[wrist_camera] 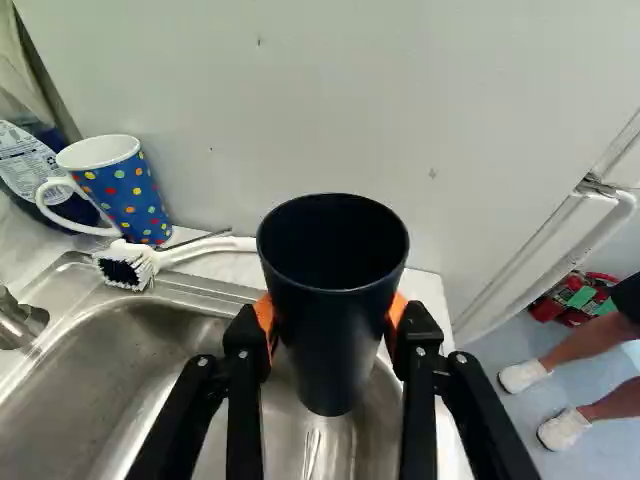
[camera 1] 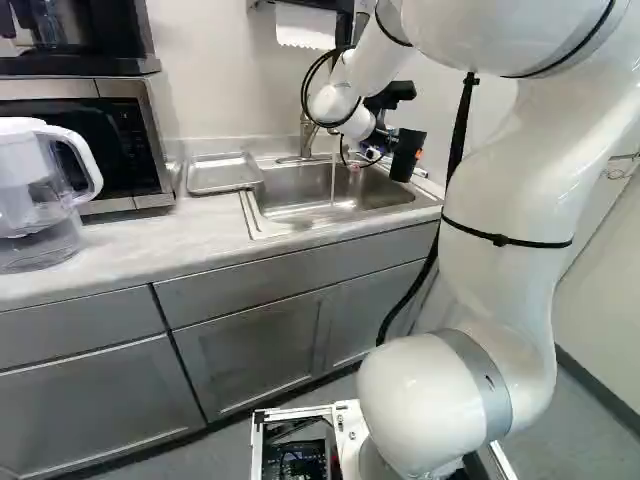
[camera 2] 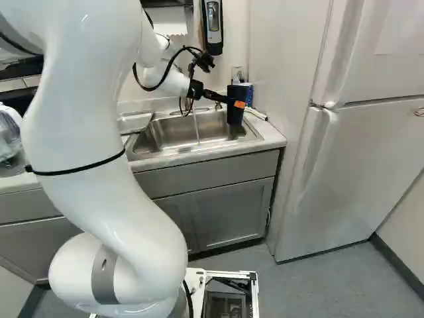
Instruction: Rinse the cup and place it in the tray
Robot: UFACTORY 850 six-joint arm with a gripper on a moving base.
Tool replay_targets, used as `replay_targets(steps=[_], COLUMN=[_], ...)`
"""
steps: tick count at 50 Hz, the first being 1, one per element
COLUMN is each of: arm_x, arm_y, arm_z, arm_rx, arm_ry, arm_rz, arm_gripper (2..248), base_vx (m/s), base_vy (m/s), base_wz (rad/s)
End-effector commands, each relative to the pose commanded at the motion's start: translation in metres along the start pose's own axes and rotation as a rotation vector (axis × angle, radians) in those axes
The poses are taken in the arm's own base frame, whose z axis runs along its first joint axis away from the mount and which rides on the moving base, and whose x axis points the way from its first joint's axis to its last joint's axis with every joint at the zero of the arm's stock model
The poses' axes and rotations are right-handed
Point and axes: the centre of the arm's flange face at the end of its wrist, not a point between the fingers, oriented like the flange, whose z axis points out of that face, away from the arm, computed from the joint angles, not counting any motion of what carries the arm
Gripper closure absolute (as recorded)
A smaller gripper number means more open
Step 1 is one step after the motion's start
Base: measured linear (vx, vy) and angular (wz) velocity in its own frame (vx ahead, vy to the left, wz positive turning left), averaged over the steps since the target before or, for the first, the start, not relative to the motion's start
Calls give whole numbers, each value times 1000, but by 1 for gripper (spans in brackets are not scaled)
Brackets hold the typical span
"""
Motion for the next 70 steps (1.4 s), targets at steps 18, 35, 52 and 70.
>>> replay_targets(steps=[18,35,52,70], arm_x=[5,23,36,49], arm_y=[2,5,6,4], arm_z=[-6,-22,-44,-62], arm_rx=[9,62,152,248], arm_ry=[0,1,-8,2], arm_rz=[13,49,78,86], arm_gripper=[127,127,127,127], base_vx=[0,0,0,0], base_vy=[0,0,0,0], base_wz=[0,0,0,0])
